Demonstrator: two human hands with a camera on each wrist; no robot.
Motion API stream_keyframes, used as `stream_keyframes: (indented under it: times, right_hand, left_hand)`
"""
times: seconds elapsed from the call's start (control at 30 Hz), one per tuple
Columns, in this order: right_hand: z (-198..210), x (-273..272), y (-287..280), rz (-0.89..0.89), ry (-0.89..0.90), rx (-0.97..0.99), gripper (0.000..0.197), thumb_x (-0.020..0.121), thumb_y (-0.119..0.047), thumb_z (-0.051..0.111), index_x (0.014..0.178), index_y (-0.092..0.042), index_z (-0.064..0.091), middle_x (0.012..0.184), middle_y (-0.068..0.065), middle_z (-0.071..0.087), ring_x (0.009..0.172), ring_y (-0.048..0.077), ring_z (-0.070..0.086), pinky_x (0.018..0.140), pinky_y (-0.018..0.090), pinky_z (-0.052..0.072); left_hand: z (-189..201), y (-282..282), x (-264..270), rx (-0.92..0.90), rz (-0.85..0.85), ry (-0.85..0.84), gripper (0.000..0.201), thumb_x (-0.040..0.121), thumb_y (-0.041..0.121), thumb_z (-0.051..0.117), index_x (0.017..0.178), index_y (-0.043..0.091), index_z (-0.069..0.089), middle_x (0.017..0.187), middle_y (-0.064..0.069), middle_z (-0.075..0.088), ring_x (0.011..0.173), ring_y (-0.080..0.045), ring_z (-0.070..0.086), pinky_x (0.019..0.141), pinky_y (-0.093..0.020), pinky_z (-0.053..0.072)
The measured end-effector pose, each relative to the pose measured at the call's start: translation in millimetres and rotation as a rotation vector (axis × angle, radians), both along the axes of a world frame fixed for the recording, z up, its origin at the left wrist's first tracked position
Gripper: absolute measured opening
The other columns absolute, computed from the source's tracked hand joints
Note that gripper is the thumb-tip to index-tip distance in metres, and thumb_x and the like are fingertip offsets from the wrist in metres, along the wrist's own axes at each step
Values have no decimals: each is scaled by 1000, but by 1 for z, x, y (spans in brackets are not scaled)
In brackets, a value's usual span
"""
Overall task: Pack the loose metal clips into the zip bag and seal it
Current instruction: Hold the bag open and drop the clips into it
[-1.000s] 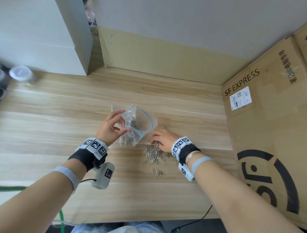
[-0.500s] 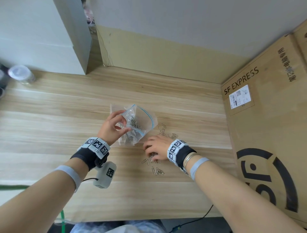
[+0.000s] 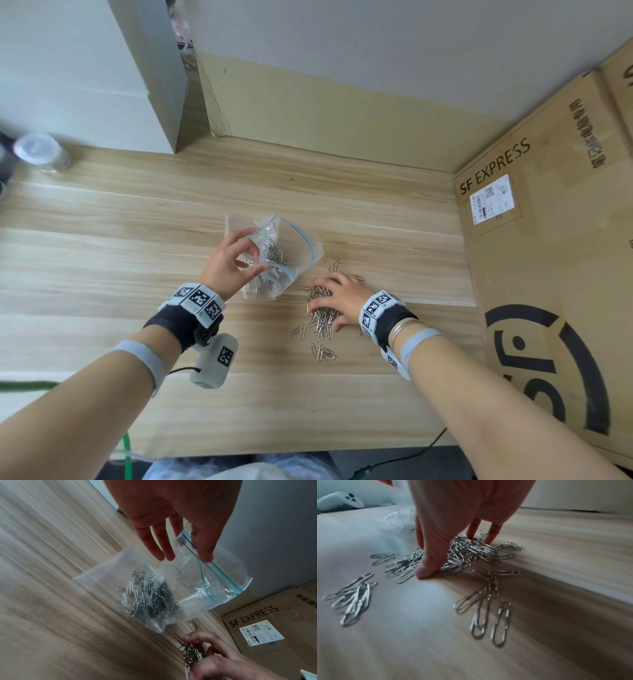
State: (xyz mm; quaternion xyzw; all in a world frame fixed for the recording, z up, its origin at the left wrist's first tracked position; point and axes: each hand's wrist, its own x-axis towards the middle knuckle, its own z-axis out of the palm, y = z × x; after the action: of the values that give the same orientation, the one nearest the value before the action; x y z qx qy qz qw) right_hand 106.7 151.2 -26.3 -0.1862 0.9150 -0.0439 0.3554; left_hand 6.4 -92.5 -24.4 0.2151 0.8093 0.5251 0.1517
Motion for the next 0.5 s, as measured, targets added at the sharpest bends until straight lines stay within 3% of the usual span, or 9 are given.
stream_keyframes:
  times: [0.1,0.23,0.5]
  right_hand:
    - [-4,0,4,-75,-51,-106,46,72,-25,73,115,-29,57,145,-2,30,130,28,22,108,46,29]
    - [-5,5,8,-108,-48,-117,29,79,-23,67,108,-18,61,132,3,42,119,25,35,103,40,36]
    - [0,-3,7,-234,-75,-195,20,84,-12,61,103,-5,66,118,10,57,112,26,49,98,37,38]
  left_hand:
    - [1,0,0,-12,16,18,35,70,7,73,65,29,47,116,27,40,89,14,52,71,-10,51]
    - [-1,-1,0,-16,17,16,32,71,8,73,65,25,47,116,26,40,89,14,52,71,-10,51]
    - [-1,1,1,-19,19,13,32,71,7,73,65,25,47,115,22,42,87,13,53,72,-13,51]
